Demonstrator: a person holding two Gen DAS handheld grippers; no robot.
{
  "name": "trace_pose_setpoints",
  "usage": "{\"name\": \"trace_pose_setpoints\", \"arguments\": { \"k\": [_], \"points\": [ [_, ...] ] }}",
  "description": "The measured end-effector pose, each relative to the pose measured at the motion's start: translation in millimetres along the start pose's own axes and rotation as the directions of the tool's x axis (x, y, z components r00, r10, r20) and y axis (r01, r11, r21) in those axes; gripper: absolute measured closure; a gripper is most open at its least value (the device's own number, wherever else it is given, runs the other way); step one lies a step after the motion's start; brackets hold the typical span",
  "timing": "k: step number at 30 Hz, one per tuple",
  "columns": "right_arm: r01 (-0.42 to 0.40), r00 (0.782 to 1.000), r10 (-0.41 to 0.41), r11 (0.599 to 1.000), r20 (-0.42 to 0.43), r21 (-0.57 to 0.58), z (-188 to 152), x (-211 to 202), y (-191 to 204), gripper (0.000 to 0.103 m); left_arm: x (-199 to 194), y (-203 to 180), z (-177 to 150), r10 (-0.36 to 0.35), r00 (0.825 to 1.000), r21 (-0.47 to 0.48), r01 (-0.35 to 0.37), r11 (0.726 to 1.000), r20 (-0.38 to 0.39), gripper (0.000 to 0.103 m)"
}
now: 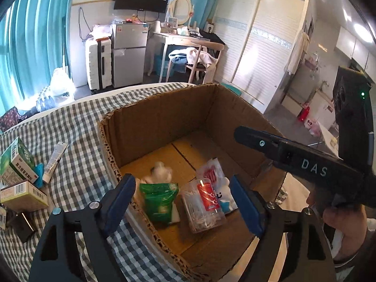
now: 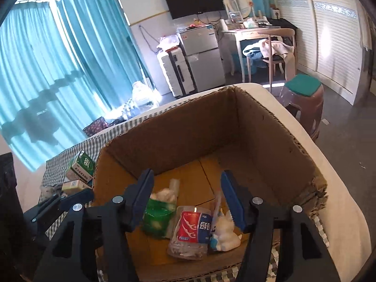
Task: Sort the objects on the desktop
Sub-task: 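Move both open tools back from the box to the bed, then grasp the green-and-white medicine box with the right tool while the left tool grasps the black cup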
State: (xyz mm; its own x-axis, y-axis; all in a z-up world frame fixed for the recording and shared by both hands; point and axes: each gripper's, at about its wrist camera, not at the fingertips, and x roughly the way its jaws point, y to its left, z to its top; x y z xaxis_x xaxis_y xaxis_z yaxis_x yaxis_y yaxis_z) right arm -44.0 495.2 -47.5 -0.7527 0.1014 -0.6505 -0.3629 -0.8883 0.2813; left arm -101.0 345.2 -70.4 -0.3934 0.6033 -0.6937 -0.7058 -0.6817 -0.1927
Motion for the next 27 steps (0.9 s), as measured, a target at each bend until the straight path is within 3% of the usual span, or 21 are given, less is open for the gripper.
{"name": "trace_pose_setpoints", "arguments": {
  "k": [5, 13, 19, 21, 25, 27],
  "points": [
    [-0.019, 0.999, 0.019, 1.000, 0.042, 0.003, -2, -21, 7, 0.044, -37, 21, -6, 0.084, 0.994, -0.050, -0.081, 0.995, 0.065, 0.000],
    [-0.109, 0.990, 0.115, 0.991, 0.076, -0.080, -19, -56, 71, 0.040, -119, 71, -39, 0.222, 0.972, -0.118, -0.212, 0.970, 0.075, 0.000],
    [-0.220, 0.968, 0.235, 0.963, 0.089, -0.156, -44, -73, 143, 0.027, -180, 130, -77, 0.365, 0.930, -0.234, -0.343, 0.910, 0.052, 0.000],
    [-0.242, 0.962, 0.261, 0.953, 0.086, -0.182, -53, -72, 168, 0.015, -198, 151, -91, 0.413, 0.910, -0.273, -0.389, 0.880, 0.035, 0.000],
    [-0.255, 0.960, 0.276, 0.936, 0.056, -0.244, -74, -61, 218, 0.015, -226, 189, -113, 0.496, 0.869, -0.348, -0.464, 0.815, 0.003, 0.000],
    [-0.255, 0.961, 0.275, 0.927, 0.036, -0.276, -84, -51, 242, 0.014, -233, 205, -120, 0.506, 0.863, -0.380, -0.471, 0.796, -0.010, 0.000]
  ]
}}
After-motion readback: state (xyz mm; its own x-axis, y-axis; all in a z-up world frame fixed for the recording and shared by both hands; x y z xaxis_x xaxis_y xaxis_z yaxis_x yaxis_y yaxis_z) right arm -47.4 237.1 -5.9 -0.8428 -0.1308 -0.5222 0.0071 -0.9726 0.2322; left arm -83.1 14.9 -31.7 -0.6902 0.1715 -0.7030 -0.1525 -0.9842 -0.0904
